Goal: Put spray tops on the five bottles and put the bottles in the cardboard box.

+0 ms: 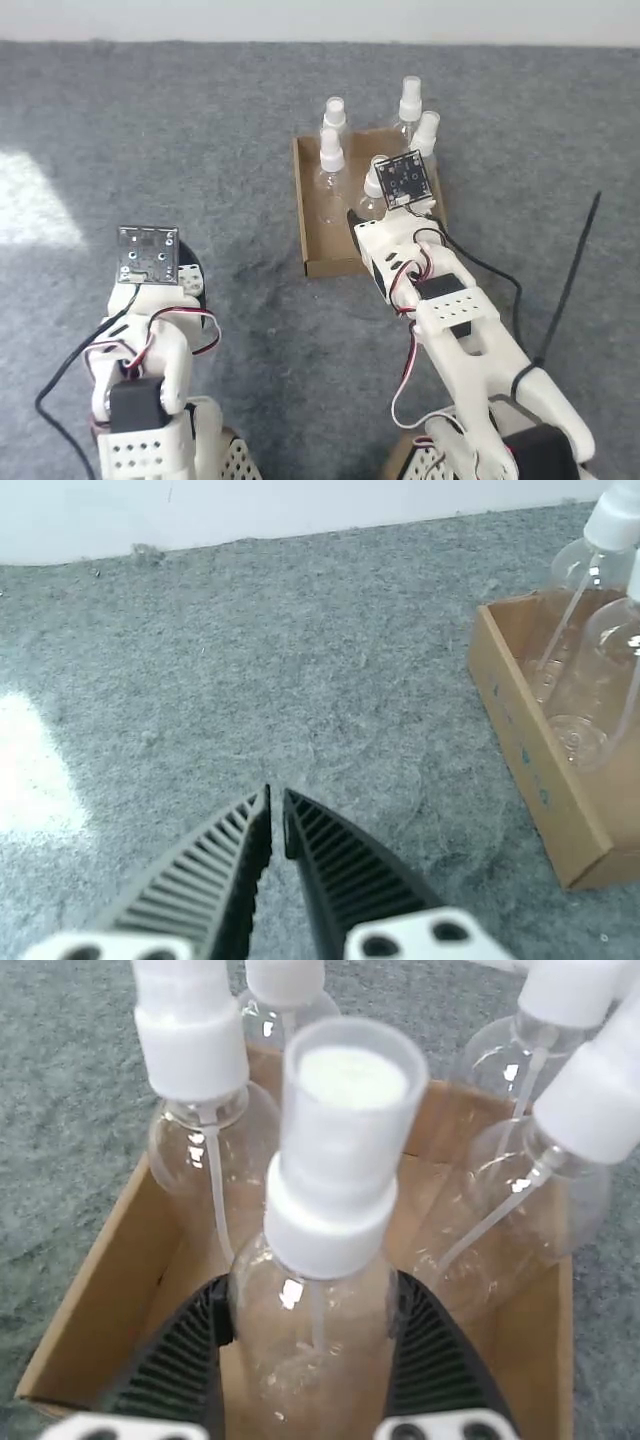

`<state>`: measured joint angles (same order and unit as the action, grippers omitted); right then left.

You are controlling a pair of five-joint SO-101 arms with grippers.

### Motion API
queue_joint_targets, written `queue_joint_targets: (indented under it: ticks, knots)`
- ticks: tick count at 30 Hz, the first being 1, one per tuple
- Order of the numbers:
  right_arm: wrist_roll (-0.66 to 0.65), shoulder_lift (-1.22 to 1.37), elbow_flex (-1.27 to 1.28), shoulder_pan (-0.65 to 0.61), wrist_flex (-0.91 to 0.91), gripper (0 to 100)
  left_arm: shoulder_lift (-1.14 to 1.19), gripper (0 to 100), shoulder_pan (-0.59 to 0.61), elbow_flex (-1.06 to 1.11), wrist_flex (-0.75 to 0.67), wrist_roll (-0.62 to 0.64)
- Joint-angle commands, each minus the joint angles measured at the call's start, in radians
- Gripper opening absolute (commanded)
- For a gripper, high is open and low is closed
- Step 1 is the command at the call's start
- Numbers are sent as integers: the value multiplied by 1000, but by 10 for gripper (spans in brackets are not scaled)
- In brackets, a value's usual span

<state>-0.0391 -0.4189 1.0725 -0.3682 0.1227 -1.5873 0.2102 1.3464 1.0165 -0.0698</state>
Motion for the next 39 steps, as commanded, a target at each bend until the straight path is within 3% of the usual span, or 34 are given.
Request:
queue_joint_targets:
  ticks: [1, 9, 24, 33, 39]
  knots:
    - [-9, -13, 0, 1, -12, 9, -9, 11, -3, -4, -31, 9]
    - [-9, -13, 2, 1, -7, 185, -9, 11, -3, -4, -31, 9]
    - [11, -13, 2, -1, -13, 188, -9, 11, -3, -2, -31, 9]
    - [61, -13, 64, 1, -162, 188, -9, 11, -3, -2, -31, 9]
    - [68, -13, 66, -1, -170, 191, -9, 11, -3, -2, -31, 9]
